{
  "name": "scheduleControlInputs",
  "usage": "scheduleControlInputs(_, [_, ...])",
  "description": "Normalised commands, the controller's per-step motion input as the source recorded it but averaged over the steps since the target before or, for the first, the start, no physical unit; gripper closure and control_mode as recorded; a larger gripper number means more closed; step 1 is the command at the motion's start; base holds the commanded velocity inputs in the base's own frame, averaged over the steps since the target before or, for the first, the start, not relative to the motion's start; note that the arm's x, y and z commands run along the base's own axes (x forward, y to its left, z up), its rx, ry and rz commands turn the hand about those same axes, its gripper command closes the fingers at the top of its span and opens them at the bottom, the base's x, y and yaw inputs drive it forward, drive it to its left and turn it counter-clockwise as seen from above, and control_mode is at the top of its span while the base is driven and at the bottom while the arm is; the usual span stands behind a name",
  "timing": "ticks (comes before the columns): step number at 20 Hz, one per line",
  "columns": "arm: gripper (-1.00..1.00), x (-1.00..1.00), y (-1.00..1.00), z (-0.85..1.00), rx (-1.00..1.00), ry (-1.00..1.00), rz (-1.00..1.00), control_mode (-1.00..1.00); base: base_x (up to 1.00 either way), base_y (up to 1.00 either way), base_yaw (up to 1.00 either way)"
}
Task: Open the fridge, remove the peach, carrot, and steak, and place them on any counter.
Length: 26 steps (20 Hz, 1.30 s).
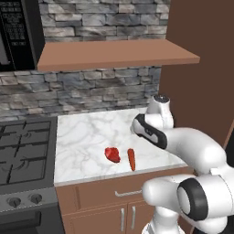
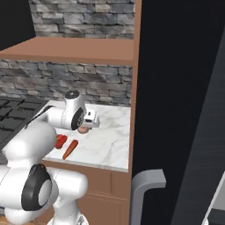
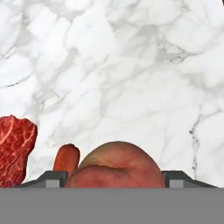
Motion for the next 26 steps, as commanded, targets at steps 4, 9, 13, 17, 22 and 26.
scheduleControlInputs(4, [1.0,0.0,0.0,-1.0,0.0,0.0,0.0,-1.0,0.0,0.0,0.0])
scheduleControlInputs(9, [-1.0,0.17,0.0,-0.86,0.0,0.0,0.0,-1.0,0.0,0.0,0.0])
scheduleControlInputs(13, [-1.0,0.23,-0.05,-0.15,0.0,0.0,0.0,-1.0,0.0,0.0,0.0])
scheduleControlInputs(17, [-1.0,0.01,-0.06,0.19,0.0,-0.01,0.0,-1.0,0.0,0.0,0.0])
scheduleControlInputs(22, [-1.0,-0.06,0.0,0.6,0.01,0.02,0.0,-1.0,0.0,0.0,0.0])
scheduleControlInputs(26, [-1.0,0.0,0.0,0.96,0.06,0.05,0.0,-1.0,0.0,0.0,0.0])
